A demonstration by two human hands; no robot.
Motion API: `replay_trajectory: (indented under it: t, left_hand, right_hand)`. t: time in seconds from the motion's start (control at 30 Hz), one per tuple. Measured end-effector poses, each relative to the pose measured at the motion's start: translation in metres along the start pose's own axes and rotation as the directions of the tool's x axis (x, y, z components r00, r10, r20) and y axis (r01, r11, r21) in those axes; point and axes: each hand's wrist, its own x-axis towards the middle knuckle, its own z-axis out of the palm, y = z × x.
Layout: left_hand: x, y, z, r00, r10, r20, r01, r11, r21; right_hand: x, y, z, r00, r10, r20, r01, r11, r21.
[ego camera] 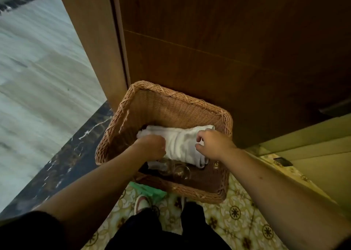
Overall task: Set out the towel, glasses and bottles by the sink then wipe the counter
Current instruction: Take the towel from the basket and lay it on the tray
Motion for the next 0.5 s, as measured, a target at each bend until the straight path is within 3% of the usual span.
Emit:
replay_trajectory:
  t: [0.07, 0.17, 0.27, 0.43, 0.5]
  left_hand:
    - [0.023, 0.017, 0.012, 0.998, -0.016, 0.058, 0.013, 0.999, 0.053]
    - [0.046, 0.032, 0.012, 0.963, -0.266, 0.044, 0.252, 0.946, 0.202]
    - [0.075, 0.022, 0.015, 0.986, -0.149, 0.073, 0.151, 0.988, -0.031]
    - [0.125, 0.014, 0.016, 0.956, -0.252, 0.149, 0.249, 0.968, 0.04]
    - [0.144, 0.009, 0.02, 0.973, -0.216, 0.088, 0.216, 0.976, 0.01]
  right_hand:
    - [0.019, 0.005, 0.003, 0.999, 0.002, 0.041, -0.001, 1.0, -0.027]
    - [0.048, 0.014, 0.011, 0.992, -0.03, 0.12, 0.035, 0.998, -0.047]
    - [0.075, 0.022, 0.021, 0.982, -0.045, 0.181, 0.067, 0.991, -0.115]
    - [0.112, 0.034, 0.042, 0.967, -0.033, 0.251, 0.1, 0.961, -0.259]
    - [0.123, 0.038, 0.051, 0.964, -0.001, 0.265, 0.085, 0.949, -0.305]
